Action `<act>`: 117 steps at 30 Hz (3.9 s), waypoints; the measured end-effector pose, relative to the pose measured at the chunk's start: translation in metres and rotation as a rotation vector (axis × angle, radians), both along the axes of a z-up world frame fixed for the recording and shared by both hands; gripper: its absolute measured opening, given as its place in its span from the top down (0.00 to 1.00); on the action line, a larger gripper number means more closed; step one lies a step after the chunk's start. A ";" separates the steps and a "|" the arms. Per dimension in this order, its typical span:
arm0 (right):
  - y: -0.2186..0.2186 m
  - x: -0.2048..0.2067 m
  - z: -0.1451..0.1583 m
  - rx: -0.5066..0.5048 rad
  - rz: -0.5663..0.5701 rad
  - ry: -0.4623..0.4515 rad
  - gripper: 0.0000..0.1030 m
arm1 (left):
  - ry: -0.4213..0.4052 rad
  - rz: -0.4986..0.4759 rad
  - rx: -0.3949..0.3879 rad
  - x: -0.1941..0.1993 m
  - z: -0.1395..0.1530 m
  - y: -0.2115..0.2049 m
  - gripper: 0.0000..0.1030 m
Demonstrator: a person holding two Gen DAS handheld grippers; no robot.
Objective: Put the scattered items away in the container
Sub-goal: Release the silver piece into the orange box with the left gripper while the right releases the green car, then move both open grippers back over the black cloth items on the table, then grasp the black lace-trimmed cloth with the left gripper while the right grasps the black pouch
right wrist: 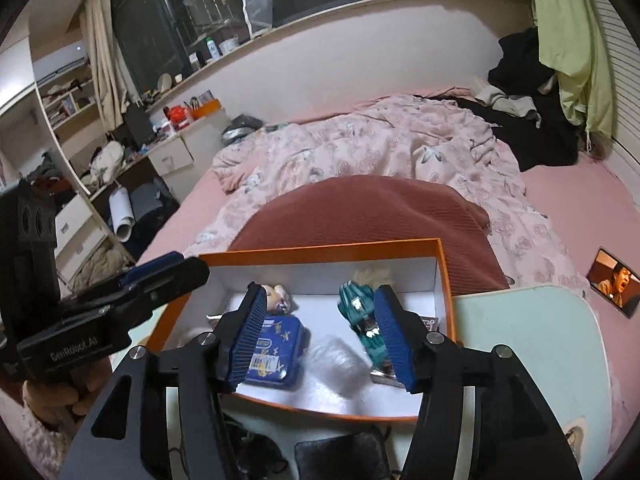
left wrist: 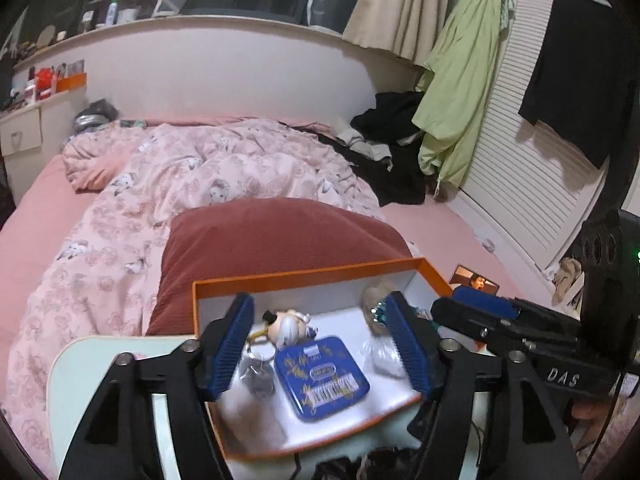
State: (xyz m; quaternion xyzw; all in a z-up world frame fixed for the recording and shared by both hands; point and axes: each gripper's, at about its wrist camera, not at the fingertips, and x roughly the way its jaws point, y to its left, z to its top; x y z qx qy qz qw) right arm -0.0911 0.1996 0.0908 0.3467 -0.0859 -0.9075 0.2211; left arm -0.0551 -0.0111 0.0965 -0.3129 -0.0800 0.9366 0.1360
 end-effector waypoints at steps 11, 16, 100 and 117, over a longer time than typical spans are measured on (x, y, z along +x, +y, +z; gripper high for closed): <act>0.012 0.060 -0.003 0.028 0.023 0.018 0.45 | 0.020 -0.046 -0.086 0.095 -0.013 0.006 0.20; 0.021 0.085 -0.029 0.082 0.018 -0.080 0.45 | -0.117 -0.038 -0.124 0.114 -0.048 0.015 0.19; 0.014 0.104 -0.071 0.227 -0.020 -0.136 0.29 | -0.214 0.041 -0.144 0.116 -0.076 0.016 0.11; 0.014 0.104 -0.071 0.227 -0.023 -0.137 0.29 | -0.207 -0.006 -0.167 0.080 -0.071 0.024 0.18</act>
